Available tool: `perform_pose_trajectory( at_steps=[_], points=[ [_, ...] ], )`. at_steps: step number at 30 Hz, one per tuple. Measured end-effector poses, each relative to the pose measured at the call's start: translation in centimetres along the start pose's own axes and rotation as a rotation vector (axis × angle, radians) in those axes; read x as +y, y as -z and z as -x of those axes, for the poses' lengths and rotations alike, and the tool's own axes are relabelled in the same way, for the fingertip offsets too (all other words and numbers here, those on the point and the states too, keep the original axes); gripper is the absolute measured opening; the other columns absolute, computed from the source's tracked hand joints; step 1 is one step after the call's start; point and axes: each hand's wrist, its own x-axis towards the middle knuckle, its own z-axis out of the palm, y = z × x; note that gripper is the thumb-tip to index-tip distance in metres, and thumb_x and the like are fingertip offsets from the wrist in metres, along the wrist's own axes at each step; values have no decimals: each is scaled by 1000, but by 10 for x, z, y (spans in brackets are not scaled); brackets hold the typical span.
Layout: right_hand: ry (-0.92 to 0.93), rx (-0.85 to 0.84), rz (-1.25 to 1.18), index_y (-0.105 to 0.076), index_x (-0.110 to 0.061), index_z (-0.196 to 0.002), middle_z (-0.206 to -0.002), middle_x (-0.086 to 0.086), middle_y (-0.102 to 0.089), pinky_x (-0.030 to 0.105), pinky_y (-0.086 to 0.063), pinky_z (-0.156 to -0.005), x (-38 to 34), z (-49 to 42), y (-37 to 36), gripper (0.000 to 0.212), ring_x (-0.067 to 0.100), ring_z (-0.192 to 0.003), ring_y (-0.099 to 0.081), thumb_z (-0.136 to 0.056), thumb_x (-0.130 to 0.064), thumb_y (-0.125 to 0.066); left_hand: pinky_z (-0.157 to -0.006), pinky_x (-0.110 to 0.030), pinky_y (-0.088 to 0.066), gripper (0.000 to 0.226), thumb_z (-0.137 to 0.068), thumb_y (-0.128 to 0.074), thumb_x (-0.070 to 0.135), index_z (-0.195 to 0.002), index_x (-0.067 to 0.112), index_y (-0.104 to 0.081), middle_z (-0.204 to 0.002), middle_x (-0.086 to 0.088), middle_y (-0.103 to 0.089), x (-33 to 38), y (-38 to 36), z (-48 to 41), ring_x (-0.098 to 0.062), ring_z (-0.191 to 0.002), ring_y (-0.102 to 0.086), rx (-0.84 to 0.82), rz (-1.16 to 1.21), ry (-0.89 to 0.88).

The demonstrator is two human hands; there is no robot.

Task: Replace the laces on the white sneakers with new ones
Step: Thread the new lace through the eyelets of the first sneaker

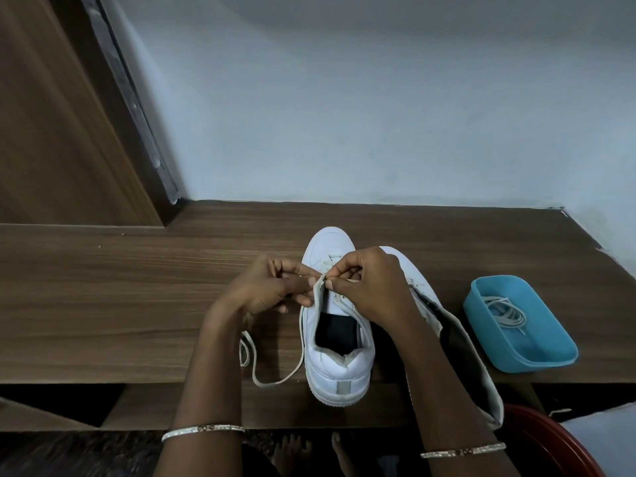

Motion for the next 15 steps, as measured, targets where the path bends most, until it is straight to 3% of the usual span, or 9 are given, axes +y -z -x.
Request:
perform_pose_trajectory(
  at_steps=[4, 10, 15],
  points=[
    [7, -2, -26, -77, -21, -74, -68, -10, -70, 26, -55, -67, 3, 0, 1, 10, 0, -60, -61, -71, -19, -87, -38, -15, -35, 6, -88, -71, 8, -86, 8, -76, -70, -14, -73, 3, -4, -3, -9, -54, -66, 57, -117, -68],
    [-11, -20, -50, -76, -22, -74, -69, -8, -72, 33, -58, -72, 4, 0, 3, 13, 4, -64, -66, -69, -20, -88, -49, -14, -45, 17, -95, -59, 1, -80, 2, -67, -71, -12, -69, 3, 3, 0, -12, -51, -60, 31, -99, -154],
    [-34, -43, -78, -76, -21, -75, -67, -6, -72, 21, -47, -63, 4, 0, 5, 12, -2, -54, -58, -70, -19, -87, -45, -17, -41, 19, -103, -46, 13, -85, 13, -54, -79, -3, -71, 1, 23, 7, -9, -61, -67, 305, 84, -125]
  ],
)
